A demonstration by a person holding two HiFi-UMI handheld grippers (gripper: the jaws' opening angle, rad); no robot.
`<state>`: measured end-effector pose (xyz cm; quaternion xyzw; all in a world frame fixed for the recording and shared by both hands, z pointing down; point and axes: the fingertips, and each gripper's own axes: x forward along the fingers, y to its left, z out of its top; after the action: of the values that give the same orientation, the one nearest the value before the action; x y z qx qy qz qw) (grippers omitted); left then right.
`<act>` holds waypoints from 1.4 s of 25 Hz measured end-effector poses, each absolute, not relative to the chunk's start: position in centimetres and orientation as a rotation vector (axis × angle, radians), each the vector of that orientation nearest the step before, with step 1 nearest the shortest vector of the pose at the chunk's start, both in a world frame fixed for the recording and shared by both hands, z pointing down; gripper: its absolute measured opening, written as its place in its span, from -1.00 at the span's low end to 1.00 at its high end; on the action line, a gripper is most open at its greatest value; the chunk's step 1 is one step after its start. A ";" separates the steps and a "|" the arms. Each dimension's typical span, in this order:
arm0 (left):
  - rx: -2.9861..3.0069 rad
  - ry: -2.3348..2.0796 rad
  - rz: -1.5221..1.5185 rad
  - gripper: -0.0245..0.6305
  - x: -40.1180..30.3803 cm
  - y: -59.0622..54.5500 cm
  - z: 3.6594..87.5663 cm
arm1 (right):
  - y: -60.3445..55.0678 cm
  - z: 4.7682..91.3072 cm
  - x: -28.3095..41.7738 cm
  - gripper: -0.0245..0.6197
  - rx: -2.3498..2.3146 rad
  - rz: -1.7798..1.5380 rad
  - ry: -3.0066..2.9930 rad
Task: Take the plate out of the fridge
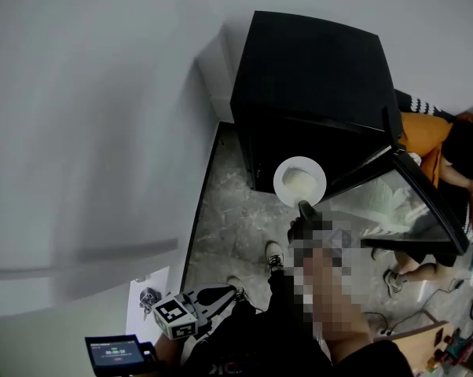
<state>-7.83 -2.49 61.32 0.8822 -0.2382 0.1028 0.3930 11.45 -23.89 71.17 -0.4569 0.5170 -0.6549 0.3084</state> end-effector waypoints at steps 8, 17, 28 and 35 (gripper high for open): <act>2.347 -0.542 0.209 -0.91 -10.4 0.9 56.5 | -18.5 58.2 8.1 -0.87 -1.147 -1.637 1.417; 2.438 -0.504 0.172 -0.91 -10.2 0.9 55.7 | -20.2 48.4 9.5 -0.87 -1.134 -1.459 1.505; 2.443 -0.609 0.115 -0.91 -12.0 0.9 55.1 | -29.7 42.8 12.1 -0.87 -1.220 -1.341 1.444; 2.405 -0.707 0.048 -0.91 -13.4 -0.2 55.0 | -34.4 45.0 11.8 -0.87 -1.281 -1.421 1.310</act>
<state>-13.38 -0.19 54.97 0.9113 -0.2680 0.0183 0.3121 11.79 -34.44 44.96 -0.5065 0.5178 -0.5617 0.3998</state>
